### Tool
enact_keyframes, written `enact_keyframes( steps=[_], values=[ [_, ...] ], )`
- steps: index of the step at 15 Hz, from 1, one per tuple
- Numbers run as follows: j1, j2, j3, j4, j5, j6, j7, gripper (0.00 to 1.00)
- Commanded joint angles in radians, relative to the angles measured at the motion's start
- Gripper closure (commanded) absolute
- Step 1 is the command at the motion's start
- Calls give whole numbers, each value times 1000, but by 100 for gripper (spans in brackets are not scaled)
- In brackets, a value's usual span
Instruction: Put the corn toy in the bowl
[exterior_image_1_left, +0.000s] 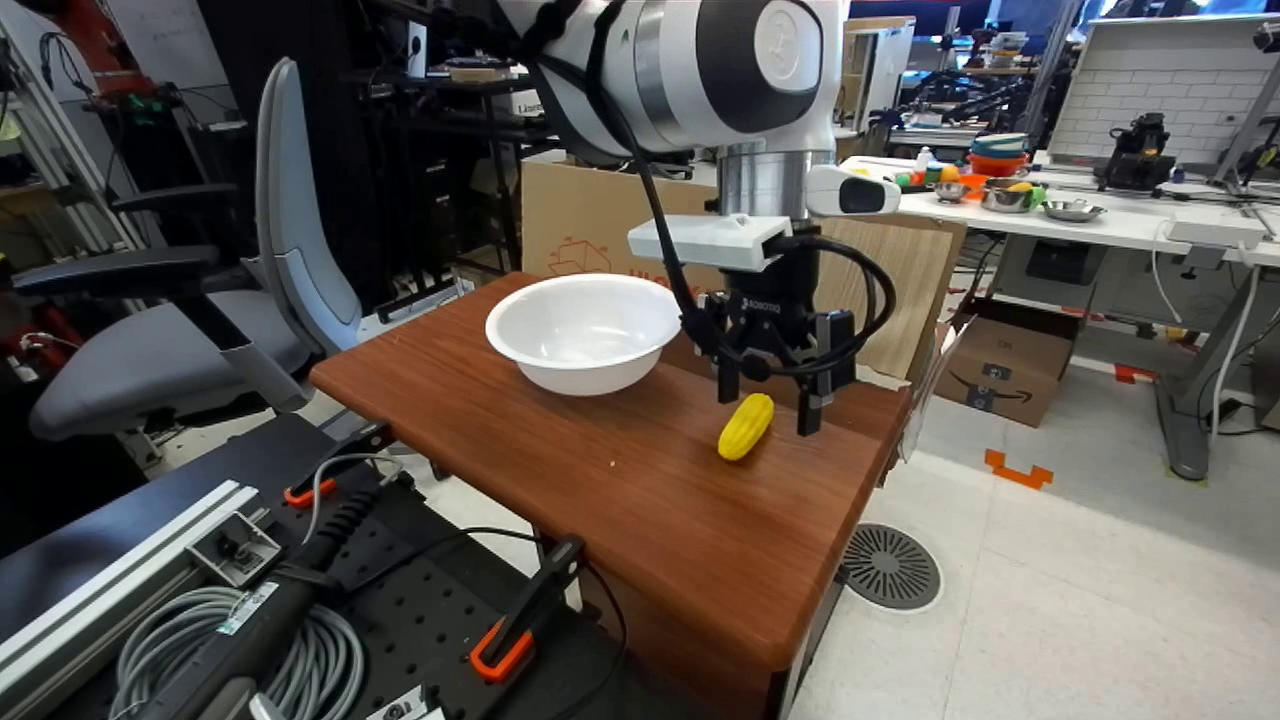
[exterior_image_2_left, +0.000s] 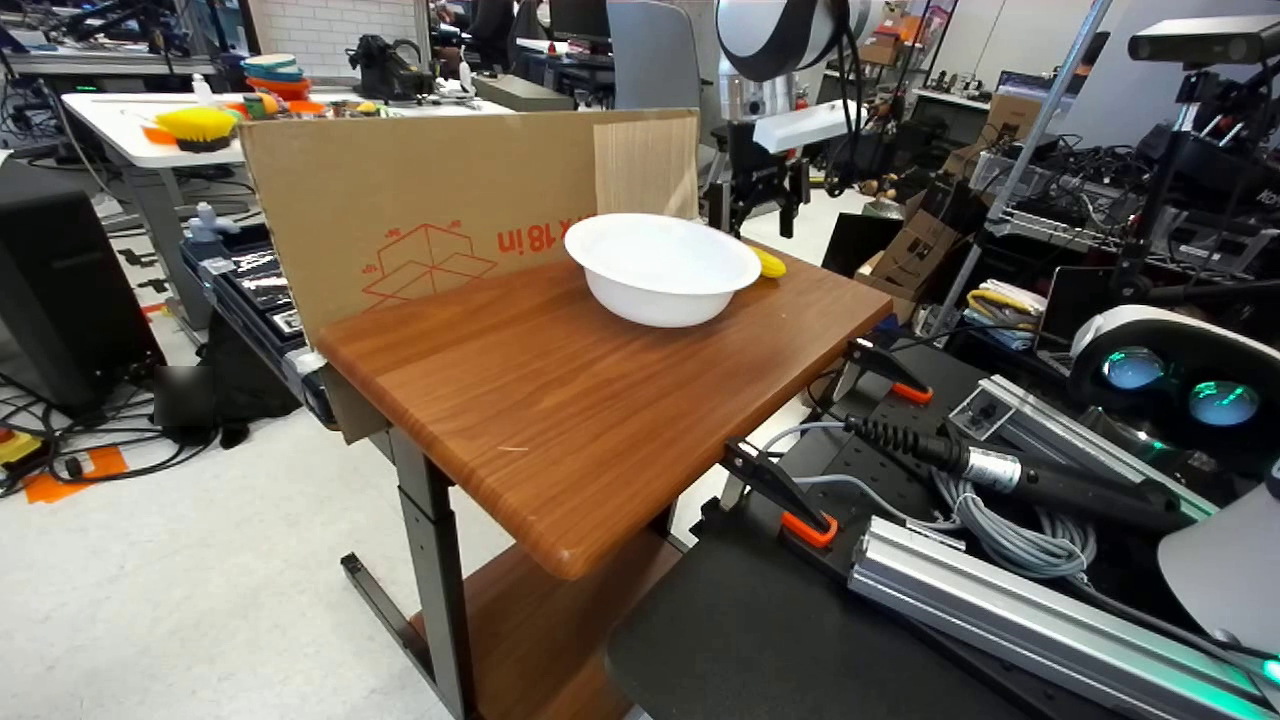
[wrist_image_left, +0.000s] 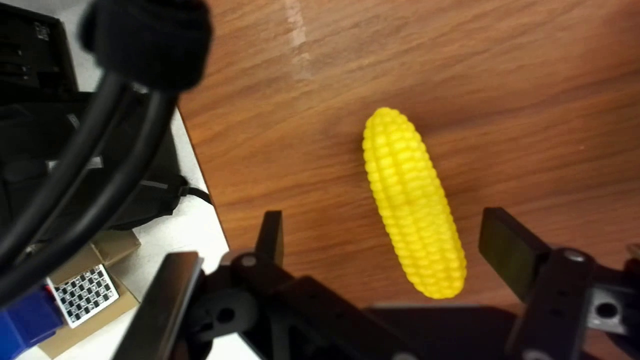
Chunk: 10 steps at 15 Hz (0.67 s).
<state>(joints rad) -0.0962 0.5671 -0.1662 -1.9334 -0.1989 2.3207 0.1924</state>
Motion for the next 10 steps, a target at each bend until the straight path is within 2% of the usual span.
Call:
enact_keyframes(
  steps=[1,3,4,5,6,10],
  values=[
    [42,45,-35,14,-40,48,67,0],
    [58,64,-40,14,-47,69,91,0],
    [61,69,-44,20,-50,63,93,25],
    [64,72,-47,22,-52,63,100,26],
    [67,71,-47,22,-51,64,103,32],
    [71,61,-48,20,-44,58,112,65]
  ],
)
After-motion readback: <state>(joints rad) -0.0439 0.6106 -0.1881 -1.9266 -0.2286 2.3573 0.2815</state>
